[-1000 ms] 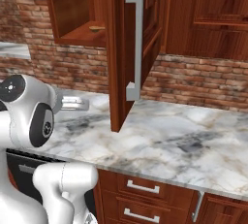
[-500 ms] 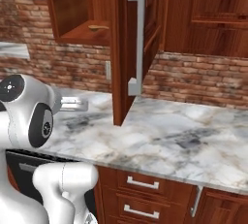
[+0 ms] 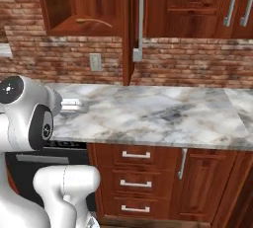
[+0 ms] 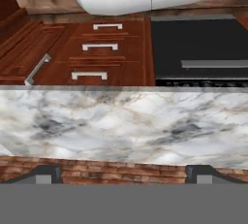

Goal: Organize the utensils by type. Pick up the wooden spoons from the counter and place them in the open cabinet. Then pick up the metallic utensils from the counter and place them in the open drawer.

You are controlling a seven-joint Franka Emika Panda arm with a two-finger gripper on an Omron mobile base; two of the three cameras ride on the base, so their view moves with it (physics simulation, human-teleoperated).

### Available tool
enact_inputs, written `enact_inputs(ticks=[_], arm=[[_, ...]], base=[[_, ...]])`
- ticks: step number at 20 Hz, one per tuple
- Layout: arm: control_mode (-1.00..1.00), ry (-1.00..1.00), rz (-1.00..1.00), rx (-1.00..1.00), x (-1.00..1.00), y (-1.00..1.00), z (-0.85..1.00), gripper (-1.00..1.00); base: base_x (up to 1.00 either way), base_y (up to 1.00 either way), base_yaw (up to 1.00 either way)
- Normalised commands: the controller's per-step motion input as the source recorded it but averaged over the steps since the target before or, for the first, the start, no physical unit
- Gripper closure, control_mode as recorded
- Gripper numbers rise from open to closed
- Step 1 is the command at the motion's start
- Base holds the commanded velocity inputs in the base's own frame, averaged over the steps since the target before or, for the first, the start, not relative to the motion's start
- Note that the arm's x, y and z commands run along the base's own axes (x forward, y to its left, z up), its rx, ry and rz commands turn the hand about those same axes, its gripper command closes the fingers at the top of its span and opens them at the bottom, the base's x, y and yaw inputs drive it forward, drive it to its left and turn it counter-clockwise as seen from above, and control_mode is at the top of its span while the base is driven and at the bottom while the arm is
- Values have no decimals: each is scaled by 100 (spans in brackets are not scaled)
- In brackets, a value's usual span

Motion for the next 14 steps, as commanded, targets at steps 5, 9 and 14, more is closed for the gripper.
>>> enact_inputs(ticks=[5,9,14], arm=[[100,0,0,0,0,0,0,-100],[100,0,0,0,0,0,0,-100],[100,0,0,0,0,0,0,-100]], base=[[-74,2,-59],[-62,-1,-69],[-40,0,-74]])
